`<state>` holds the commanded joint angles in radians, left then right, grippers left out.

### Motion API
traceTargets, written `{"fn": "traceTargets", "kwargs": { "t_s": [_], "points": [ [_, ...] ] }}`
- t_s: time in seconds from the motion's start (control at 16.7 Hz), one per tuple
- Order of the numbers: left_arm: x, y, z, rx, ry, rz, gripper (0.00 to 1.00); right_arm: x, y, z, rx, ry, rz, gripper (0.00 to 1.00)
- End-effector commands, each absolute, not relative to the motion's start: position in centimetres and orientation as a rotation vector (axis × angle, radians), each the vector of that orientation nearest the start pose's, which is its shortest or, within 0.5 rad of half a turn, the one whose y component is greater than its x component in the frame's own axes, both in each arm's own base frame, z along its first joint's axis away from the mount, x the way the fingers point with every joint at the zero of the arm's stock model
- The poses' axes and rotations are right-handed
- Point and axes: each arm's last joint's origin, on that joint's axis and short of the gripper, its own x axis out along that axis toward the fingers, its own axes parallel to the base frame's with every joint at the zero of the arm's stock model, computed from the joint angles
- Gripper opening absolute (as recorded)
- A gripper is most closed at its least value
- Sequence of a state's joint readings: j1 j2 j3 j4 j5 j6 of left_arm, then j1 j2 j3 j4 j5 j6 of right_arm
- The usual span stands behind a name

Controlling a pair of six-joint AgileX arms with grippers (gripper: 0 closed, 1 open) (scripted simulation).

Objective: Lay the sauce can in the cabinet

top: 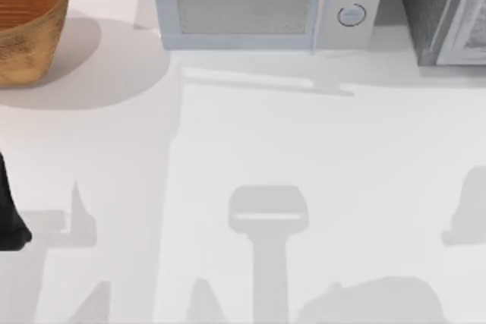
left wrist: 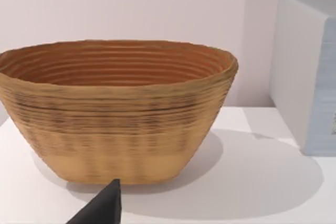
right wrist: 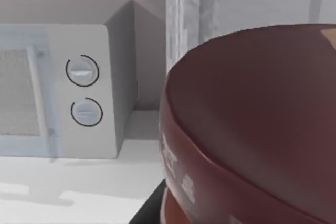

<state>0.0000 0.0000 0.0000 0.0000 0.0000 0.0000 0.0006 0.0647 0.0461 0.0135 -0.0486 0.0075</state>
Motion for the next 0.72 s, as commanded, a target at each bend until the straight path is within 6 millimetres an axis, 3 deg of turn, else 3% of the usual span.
{"fn": "traceTargets", "kwargs": {
  "t_s": [0.18,0.54,0.72],
  "points": [
    [10.6,-0.1,16.0,0.000,0.000,0.000,1.00,10.6,-0.1,16.0,0.000,0.000,0.000,0.00],
    [10.6,-0.1,16.0,0.000,0.000,0.000,1.00,10.6,-0.1,16.0,0.002,0.001,0.004,0.00],
    [10.6,-0.1,16.0,0.000,0.000,0.000,1.00,10.6,0.0,17.5,0.002,0.014,0.012,0.00]
  ]
}}
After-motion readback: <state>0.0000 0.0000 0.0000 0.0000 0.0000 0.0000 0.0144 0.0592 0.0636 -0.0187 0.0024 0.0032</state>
